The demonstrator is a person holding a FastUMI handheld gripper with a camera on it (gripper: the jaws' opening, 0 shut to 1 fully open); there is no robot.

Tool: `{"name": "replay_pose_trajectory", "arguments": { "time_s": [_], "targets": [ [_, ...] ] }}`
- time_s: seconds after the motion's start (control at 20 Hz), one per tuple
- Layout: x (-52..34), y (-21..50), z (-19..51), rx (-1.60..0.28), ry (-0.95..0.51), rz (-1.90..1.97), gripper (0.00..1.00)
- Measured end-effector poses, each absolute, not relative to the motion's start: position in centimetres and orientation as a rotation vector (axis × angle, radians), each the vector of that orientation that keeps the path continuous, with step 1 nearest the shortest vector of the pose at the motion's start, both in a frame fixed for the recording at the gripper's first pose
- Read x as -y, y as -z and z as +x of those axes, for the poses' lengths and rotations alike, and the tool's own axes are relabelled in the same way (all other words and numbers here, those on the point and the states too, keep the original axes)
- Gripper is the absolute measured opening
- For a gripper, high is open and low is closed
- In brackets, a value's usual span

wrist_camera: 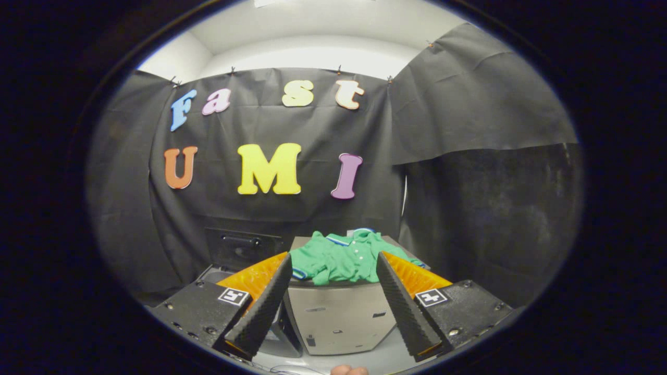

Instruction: Put the clothes into the washing machine and then close the washing machine lid.

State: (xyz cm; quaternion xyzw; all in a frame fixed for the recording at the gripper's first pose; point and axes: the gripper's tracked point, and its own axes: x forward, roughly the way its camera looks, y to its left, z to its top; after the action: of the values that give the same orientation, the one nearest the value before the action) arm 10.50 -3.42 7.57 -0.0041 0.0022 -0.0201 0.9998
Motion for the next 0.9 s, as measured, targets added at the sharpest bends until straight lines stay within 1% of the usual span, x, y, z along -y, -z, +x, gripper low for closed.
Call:
{"name": "replay_pose_trajectory", "arguments": {
  "time_s": [0.2, 0.45, 0.6, 0.7, 0.9],
  "targets": [
    [5.4, -9.2, 17.8, -0.026, 0.054, -0.056, 1.00],
    [6.5, -8.8, 27.3, -0.127, 0.025, -0.110, 1.00],
    [6.8, -4.8, 32.0, -0.284, -0.016, -0.054, 1.00],
    [7.5, -1.8, 34.3, -0.387, -0.020, -0.013, 1.00],
    [9.0, 2.0, 37.5, -0.492, 0.006, -0.043, 1.00]
  ]
}}
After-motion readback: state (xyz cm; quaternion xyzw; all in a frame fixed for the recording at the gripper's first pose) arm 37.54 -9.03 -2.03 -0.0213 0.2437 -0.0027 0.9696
